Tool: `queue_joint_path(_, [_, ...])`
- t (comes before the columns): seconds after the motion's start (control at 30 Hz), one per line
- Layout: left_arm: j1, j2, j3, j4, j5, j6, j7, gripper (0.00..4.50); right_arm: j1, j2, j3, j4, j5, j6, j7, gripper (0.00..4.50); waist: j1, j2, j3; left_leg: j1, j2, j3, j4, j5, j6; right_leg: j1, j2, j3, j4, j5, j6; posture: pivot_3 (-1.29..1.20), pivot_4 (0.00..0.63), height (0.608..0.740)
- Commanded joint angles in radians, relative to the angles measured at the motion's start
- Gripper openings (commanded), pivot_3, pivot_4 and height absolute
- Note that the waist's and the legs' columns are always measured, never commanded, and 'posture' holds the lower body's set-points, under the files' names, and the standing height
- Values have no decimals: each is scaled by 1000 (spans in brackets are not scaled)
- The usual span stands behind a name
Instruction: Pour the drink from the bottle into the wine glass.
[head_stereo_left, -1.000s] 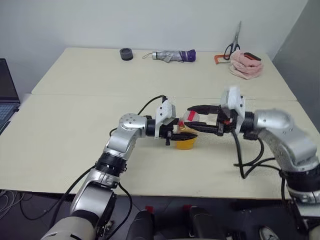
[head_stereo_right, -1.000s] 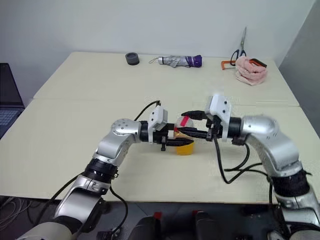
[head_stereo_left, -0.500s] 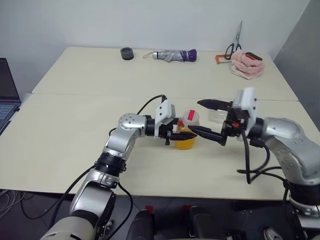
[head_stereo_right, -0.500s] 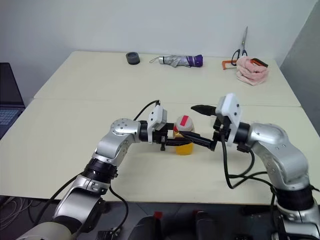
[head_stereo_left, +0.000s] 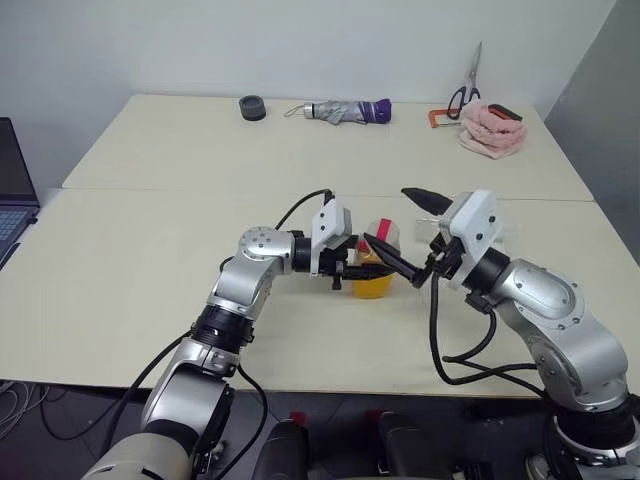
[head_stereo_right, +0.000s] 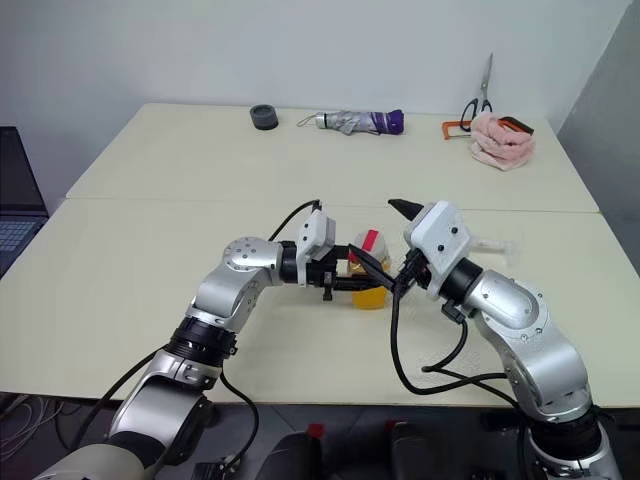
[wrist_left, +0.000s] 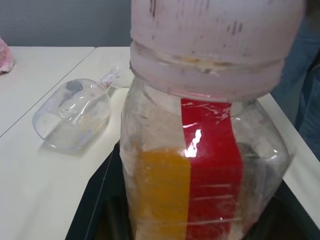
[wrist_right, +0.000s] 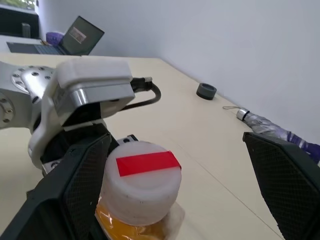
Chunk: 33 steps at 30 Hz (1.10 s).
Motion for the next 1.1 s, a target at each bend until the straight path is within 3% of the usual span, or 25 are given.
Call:
queue_joint_path(0.03, [-25, -10, 17, -21, -17, -26, -5, 1893, 8, -10, -5, -13, -30, -39, 3, 4500, 0, 0, 0, 0, 0, 0, 0, 0, 0, 0, 0, 0, 0, 0, 0, 0, 150, 740])
queue_joint_path(1.1, [-19, -5, 20, -20, -12, -27, -3, 1891, 79, -20, -119, -32, -21, -18, -29, 4500, 0, 0, 0, 0, 0, 0, 0, 0, 0, 0, 0, 0, 0, 0, 0, 0, 150, 740])
